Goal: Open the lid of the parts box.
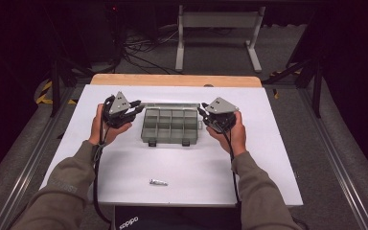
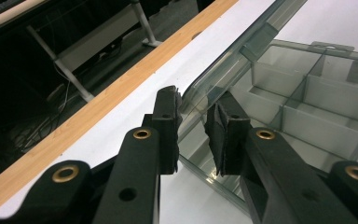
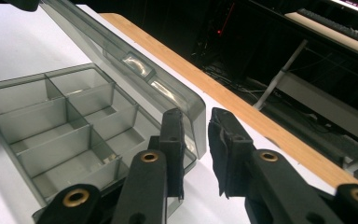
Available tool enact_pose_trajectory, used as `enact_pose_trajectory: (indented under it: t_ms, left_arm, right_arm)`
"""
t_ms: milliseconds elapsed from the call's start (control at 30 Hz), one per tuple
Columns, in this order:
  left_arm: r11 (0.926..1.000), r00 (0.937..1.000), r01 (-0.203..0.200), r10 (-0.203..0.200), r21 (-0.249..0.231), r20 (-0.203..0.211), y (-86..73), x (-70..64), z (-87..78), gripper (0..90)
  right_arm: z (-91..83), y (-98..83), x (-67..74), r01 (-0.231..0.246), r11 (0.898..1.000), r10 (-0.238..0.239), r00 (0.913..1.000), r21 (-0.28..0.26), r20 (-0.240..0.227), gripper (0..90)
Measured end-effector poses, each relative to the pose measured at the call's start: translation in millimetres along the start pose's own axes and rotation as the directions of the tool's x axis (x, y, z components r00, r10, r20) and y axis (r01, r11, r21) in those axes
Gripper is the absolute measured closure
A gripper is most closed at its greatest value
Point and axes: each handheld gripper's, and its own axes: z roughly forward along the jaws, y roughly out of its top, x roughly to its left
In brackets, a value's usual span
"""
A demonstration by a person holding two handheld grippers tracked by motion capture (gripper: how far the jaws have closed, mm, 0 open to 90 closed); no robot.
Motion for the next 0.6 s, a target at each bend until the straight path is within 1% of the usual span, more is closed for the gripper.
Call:
enact_pose_trajectory:
  t_ms: [133, 200, 267, 300, 367, 433, 500, 600]
  left_arm:
    - [0.9998, 0.9999, -0.011, 0.01, 0.016, 0.008, 3.9, 3.5, 0.9, 75.2]
    - [0.9998, 0.9999, -0.006, 0.006, 0.017, 0.016, 6.9, 7.2, 2.0, 75.2]
    - [0.9998, 0.9999, -0.011, 0.011, 0.019, 0.012, 9.3, 9.1, 3.5, 75.2]
    - [0.9997, 0.9998, -0.009, 0.008, 0.022, 0.018, 10.3, 9.8, 4.6, 75.1]
    - [0.9995, 0.9997, -0.016, 0.015, 0.027, 0.017, 11.4, 10.6, 5.7, 74.9]
    - [0.9998, 0.9998, -0.001, 0.001, 0.021, 0.022, 12.5, 12.8, 7.8, 74.5]
    - [0.9997, 0.9998, 0.003, -0.003, 0.023, 0.019, 12.7, 14.5, 9.4, 74.5]
    - [0.9996, 0.9995, 0.017, -0.018, 0.024, 0.027, 12.3, 18.5, 12.7, 75.2]
  right_arm:
    - [0.4, 3.0, -4.1, 0.003, 1.0, -0.002, 1.0, 0.01, 0.0, 75.0]
    - [2.6, 4.4, -8.4, -0.018, 1.0, 0.018, 0.9998, 0.007, -0.013, 74.9]
    - [5.0, 6.5, -10.6, -0.022, 1.0, 0.022, 0.9997, 0.01, -0.014, 74.9]
    - [6.5, 7.7, -11.3, -0.021, 1.0, 0.021, 0.9997, 0.015, -0.015, 74.7]
    - [9.1, 10.4, -12.1, -0.011, 1.0, 0.011, 0.9999, 0.018, -0.009, 73.8]
    - [11.8, 13.2, -14.3, -0.016, 1.0, 0.016, 0.9998, 0.018, -0.008, 74.1]
    - [12.7, 13.8, -15.0, -0.019, 1.0, 0.019, 0.9998, 0.018, -0.008, 74.2]
    - [16.5, 15.6, -17.7, -0.024, 0.999, 0.024, 0.9997, 0.021, -0.007, 74.6]
